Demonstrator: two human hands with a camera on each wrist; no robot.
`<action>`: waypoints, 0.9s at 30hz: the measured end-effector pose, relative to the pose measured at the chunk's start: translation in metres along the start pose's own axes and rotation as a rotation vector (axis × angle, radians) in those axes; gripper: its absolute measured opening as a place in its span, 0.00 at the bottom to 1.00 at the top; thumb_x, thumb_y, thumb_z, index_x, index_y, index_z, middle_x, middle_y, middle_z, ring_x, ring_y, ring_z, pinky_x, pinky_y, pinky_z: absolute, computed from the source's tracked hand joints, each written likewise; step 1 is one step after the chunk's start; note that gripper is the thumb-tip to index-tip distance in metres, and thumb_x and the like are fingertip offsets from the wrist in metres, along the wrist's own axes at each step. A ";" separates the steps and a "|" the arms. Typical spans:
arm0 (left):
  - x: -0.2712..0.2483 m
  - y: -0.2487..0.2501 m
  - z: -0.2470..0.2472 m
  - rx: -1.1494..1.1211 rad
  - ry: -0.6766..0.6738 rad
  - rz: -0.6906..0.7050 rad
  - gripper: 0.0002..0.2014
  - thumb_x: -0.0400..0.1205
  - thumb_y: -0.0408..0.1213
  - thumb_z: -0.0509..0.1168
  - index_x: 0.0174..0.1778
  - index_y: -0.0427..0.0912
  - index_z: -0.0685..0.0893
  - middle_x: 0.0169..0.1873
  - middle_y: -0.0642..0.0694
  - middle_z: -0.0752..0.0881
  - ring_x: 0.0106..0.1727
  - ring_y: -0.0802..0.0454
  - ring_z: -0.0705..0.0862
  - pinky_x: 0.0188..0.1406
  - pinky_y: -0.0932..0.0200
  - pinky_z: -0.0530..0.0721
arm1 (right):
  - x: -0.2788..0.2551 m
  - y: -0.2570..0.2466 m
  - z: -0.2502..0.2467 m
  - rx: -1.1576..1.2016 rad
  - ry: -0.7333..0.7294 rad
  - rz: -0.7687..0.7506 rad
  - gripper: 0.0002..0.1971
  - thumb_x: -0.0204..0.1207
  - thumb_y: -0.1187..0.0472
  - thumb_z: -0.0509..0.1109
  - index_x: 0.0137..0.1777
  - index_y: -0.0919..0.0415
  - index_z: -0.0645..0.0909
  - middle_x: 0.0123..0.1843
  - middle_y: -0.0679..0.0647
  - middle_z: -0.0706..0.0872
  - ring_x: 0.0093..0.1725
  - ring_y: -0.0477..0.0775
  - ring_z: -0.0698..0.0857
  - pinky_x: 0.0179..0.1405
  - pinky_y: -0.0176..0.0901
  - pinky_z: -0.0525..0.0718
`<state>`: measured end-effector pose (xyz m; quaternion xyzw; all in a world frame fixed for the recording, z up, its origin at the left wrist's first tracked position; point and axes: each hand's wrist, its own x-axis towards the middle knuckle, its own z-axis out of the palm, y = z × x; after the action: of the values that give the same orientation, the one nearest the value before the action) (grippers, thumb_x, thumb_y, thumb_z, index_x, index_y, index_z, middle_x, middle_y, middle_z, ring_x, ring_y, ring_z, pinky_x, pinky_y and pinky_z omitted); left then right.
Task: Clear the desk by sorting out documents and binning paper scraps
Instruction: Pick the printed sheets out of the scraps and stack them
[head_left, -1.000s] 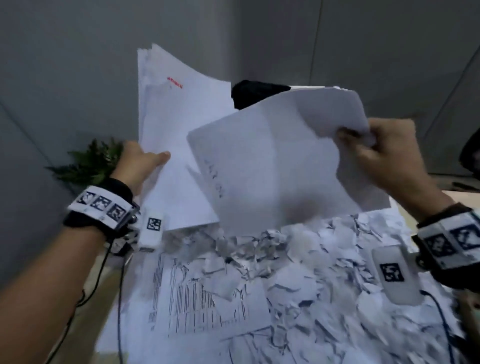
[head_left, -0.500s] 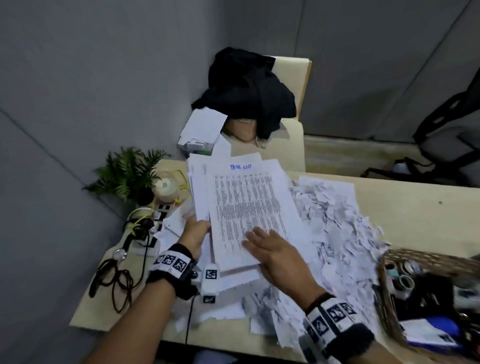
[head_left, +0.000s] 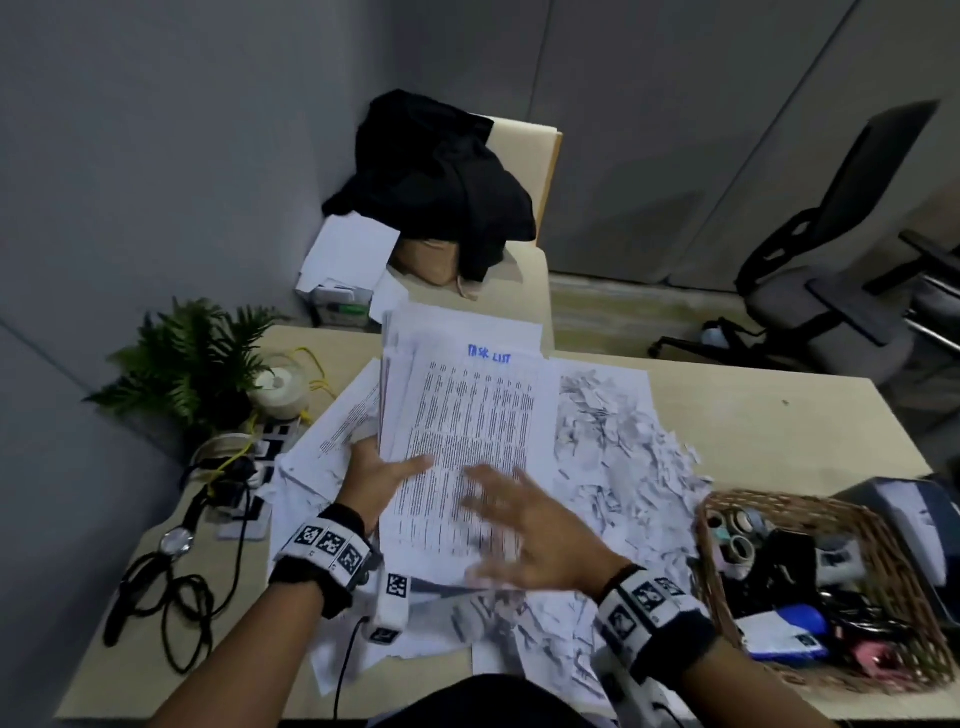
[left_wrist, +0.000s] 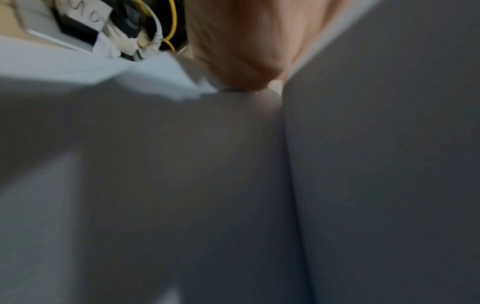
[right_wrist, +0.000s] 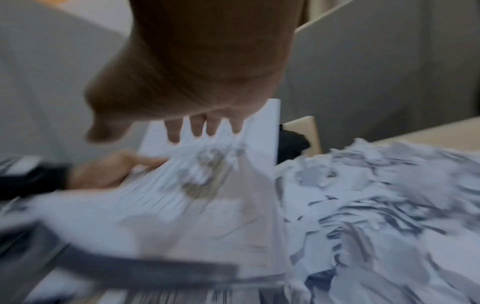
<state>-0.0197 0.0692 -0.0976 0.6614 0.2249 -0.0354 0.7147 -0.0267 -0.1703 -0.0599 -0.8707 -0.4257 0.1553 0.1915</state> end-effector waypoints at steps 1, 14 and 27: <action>0.001 -0.001 -0.002 -0.036 -0.005 -0.006 0.32 0.65 0.37 0.83 0.65 0.38 0.81 0.57 0.44 0.89 0.61 0.44 0.87 0.64 0.44 0.82 | -0.002 0.007 -0.014 0.131 0.158 0.136 0.39 0.76 0.33 0.64 0.84 0.45 0.59 0.88 0.44 0.49 0.86 0.45 0.50 0.83 0.50 0.48; -0.001 0.022 0.054 0.058 -0.180 -0.111 0.58 0.49 0.64 0.83 0.74 0.44 0.72 0.69 0.46 0.82 0.70 0.46 0.80 0.74 0.37 0.72 | 0.021 0.090 -0.084 1.205 0.216 0.598 0.20 0.68 0.69 0.79 0.61 0.67 0.84 0.55 0.56 0.91 0.58 0.54 0.89 0.63 0.50 0.83; -0.069 0.018 -0.001 0.047 0.260 -0.096 0.12 0.79 0.27 0.71 0.58 0.41 0.85 0.52 0.45 0.90 0.57 0.43 0.88 0.55 0.48 0.86 | 0.044 0.068 -0.026 1.004 0.026 0.411 0.19 0.73 0.57 0.79 0.61 0.61 0.79 0.48 0.55 0.91 0.48 0.55 0.90 0.42 0.46 0.89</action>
<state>-0.0758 0.0558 -0.0558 0.6655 0.3459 0.0110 0.6613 0.0573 -0.1784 -0.0733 -0.7392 -0.1178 0.3630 0.5549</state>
